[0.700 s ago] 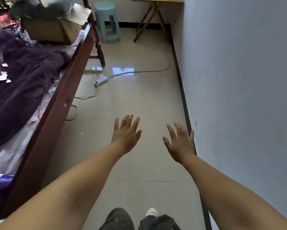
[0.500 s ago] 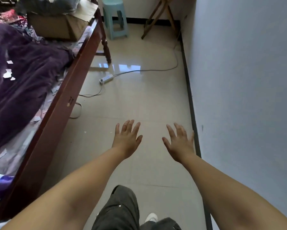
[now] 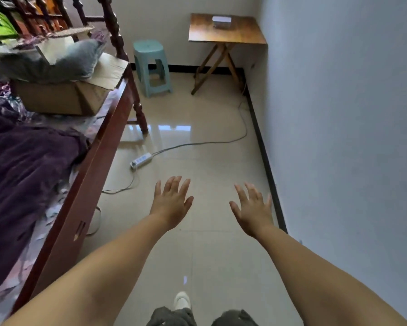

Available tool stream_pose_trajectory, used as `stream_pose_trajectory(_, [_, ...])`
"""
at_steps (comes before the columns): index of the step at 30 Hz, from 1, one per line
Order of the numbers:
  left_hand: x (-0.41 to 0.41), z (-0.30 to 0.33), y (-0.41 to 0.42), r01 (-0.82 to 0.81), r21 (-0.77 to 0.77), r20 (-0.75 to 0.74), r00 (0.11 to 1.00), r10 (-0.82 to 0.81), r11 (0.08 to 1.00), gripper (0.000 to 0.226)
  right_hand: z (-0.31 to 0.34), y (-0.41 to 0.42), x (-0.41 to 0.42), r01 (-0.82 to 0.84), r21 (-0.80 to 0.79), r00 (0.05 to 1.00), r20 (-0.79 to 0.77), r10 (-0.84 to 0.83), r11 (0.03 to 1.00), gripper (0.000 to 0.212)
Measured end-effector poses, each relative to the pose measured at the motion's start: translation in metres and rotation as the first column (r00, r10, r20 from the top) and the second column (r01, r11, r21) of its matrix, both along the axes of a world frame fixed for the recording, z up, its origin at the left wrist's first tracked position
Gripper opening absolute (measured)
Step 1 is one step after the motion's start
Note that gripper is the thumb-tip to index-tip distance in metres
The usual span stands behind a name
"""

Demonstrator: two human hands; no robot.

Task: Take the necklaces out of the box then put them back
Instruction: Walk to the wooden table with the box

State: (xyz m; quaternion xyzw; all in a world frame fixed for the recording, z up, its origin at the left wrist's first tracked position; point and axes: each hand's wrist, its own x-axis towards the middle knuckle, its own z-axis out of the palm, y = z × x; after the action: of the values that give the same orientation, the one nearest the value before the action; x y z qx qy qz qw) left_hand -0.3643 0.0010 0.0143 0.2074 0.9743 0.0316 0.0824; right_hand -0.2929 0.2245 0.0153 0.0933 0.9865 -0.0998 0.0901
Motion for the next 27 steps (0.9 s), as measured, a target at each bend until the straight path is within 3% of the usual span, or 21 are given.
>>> stream_pose_trajectory(12, [-0.265, -0.005, 0.086, 0.007, 0.063, 0.017, 1.000, -0.008, 0.998, 0.056, -0.018, 0.084, -0.251, 0.089, -0.037, 0.996, -0.015, -0.089, 0.995, 0.056])
stream_pose_trajectory(27, [-0.610, 0.000, 0.171, -0.081, 0.005, 0.012, 0.997, 0.081, 0.997, 0.056, -0.014, 0.180, -0.628, -0.005, -0.004, 1.000, 0.011, 0.005, 1.000, 0.056])
